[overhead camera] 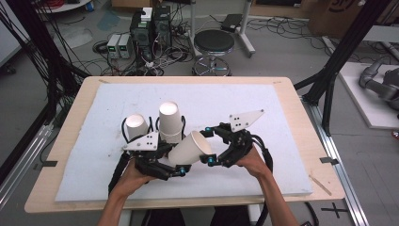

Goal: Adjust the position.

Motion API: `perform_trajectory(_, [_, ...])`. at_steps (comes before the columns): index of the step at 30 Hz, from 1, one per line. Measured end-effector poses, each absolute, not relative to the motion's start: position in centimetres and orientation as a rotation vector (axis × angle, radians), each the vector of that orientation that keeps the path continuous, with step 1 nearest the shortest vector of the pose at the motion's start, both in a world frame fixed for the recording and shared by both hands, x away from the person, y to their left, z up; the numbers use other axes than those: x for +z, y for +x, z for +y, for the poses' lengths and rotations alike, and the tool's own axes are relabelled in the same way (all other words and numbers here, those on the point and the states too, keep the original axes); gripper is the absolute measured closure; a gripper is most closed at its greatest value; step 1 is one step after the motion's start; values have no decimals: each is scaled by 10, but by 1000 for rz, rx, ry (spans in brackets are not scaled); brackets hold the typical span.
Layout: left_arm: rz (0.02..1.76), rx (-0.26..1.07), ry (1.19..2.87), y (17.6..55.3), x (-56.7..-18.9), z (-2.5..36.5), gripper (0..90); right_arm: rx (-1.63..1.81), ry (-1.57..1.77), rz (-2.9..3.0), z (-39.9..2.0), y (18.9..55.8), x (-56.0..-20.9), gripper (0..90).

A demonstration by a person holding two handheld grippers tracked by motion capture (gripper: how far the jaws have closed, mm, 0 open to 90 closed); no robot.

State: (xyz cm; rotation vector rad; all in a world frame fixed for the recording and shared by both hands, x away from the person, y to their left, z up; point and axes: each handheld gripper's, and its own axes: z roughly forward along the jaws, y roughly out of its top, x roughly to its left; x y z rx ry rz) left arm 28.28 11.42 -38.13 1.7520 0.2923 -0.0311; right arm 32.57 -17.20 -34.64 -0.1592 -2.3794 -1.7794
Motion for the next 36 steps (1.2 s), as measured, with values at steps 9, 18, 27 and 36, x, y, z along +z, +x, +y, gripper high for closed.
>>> perform_trajectory(9, [285,-31,1745,283,-381,112,360,-1807,-152,-2349,-169,326,-349,153])
perform_trajectory(18, [274,-44,1732,283,-381,108,360,-1830,-140,-2313,-167,326,-350,153])
perform_trajectory(27, [267,-50,1736,284,-382,105,360,-1839,-111,-2262,-165,326,-350,230])
perform_trajectory(36, [262,-47,1739,285,-382,106,363,-1849,-99,-2251,-164,327,-351,292])
